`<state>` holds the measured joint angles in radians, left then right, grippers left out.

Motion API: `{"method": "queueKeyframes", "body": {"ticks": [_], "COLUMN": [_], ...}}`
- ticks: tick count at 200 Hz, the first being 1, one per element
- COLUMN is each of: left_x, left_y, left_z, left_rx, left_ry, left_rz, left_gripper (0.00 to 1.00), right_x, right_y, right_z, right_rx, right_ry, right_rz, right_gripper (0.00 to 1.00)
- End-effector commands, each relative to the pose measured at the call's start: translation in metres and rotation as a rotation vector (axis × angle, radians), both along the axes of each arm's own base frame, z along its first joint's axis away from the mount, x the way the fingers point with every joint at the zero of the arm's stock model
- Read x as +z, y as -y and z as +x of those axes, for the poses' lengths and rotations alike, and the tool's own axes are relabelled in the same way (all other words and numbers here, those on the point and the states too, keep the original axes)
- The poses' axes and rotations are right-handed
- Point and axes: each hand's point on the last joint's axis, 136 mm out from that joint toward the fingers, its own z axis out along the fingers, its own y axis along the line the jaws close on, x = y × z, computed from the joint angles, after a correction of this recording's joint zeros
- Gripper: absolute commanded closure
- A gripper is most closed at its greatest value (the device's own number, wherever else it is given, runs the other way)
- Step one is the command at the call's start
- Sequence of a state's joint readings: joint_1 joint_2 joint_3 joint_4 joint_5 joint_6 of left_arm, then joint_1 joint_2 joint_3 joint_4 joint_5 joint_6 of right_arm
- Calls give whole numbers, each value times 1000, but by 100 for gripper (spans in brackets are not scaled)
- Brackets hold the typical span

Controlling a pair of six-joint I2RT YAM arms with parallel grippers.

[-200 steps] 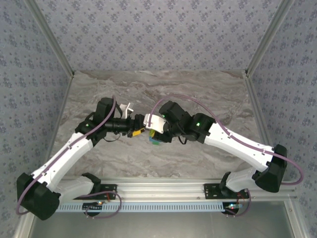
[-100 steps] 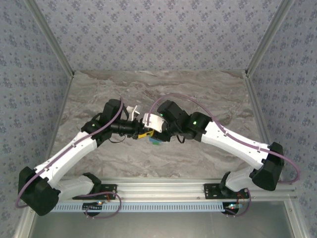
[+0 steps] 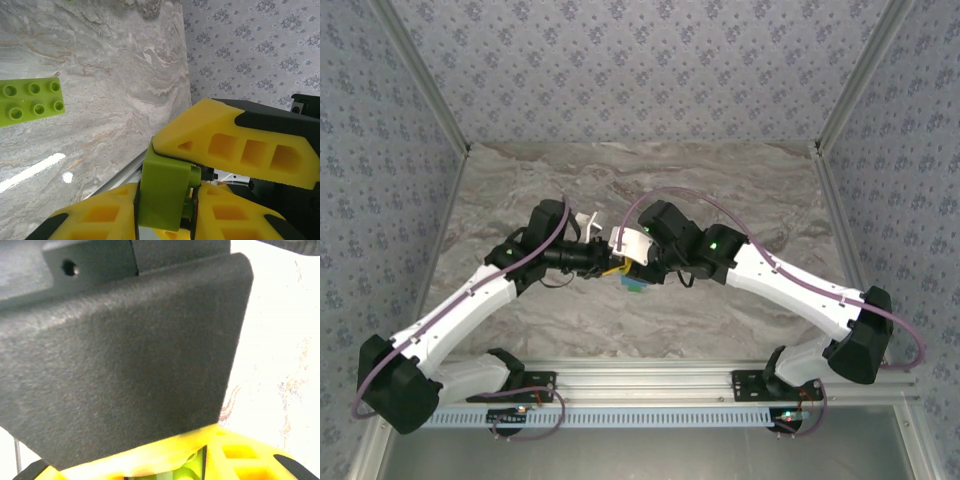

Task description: Assemble a carrot with lego

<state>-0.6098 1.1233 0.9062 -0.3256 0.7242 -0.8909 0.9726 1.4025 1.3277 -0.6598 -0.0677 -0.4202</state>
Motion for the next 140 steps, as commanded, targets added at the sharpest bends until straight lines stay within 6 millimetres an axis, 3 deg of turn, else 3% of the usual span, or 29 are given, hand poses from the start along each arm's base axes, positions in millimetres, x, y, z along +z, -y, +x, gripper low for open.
{"method": "queueKeyframes", "body": {"ticks": [1, 45, 69, 88, 122, 131, 133, 140], "left_x": [9, 12, 14, 19, 46, 54, 56, 63], "left_y": [8, 6, 7, 8, 13, 13, 14, 14], "left_z": [-5, -5, -4, -2, 3, 4, 4, 5], "left_rx": [-44, -34, -24, -12, 15, 21, 21, 24], "left_ry": [19, 24, 20, 19, 26, 26, 28, 29], "left_rz": [-44, -43, -53, -64, -165, -195, -201, -225], "left_gripper": [81, 82, 82, 83, 83, 83, 83, 83], "right_x": [14, 14, 17, 31, 52, 65, 57, 61], "right_y": [-8, -7, -5, -5, 11, 16, 19, 25], "right_z": [3, 5, 3, 4, 1, 0, -1, -3], "right_rx": [20, 11, 13, 26, 24, 25, 24, 23], "right_ry": [30, 23, 22, 38, 29, 32, 16, 4], "right_rz": [39, 50, 75, 145, 279, 338, 334, 371], "right_gripper": [63, 59, 41, 28, 23, 23, 23, 23]}}
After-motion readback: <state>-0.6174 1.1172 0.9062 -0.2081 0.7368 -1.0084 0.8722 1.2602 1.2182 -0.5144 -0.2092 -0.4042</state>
